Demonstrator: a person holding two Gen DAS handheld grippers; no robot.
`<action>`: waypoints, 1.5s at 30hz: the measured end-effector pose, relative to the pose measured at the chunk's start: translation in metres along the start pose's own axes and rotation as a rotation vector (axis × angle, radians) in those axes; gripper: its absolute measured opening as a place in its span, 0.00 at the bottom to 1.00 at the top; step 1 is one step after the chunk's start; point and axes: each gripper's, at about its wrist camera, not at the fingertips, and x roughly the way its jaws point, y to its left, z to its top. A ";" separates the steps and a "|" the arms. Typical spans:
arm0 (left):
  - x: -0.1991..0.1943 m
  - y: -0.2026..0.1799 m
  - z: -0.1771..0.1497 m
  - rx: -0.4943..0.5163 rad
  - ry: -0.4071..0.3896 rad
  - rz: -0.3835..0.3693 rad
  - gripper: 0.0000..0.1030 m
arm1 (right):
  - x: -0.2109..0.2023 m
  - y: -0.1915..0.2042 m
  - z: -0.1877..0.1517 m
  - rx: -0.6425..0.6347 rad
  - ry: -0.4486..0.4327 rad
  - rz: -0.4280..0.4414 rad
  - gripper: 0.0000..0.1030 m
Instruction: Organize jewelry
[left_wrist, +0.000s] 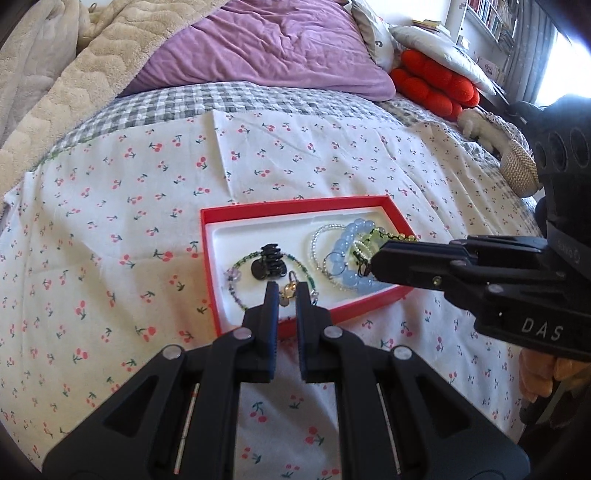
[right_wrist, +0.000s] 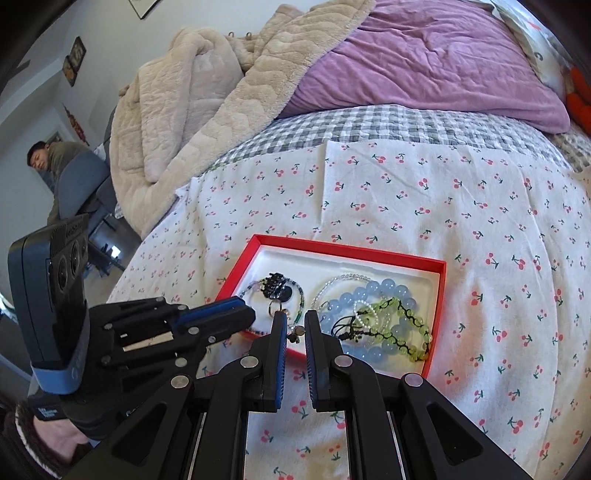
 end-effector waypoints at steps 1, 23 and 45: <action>0.001 -0.001 0.001 0.002 0.001 0.000 0.10 | 0.001 -0.001 0.001 0.006 0.000 0.004 0.09; -0.003 -0.006 0.007 0.004 -0.012 0.015 0.45 | -0.003 -0.026 0.004 0.117 0.005 0.009 0.57; -0.037 -0.025 -0.034 -0.027 0.053 0.263 0.99 | -0.063 -0.021 -0.045 0.002 0.023 -0.222 0.89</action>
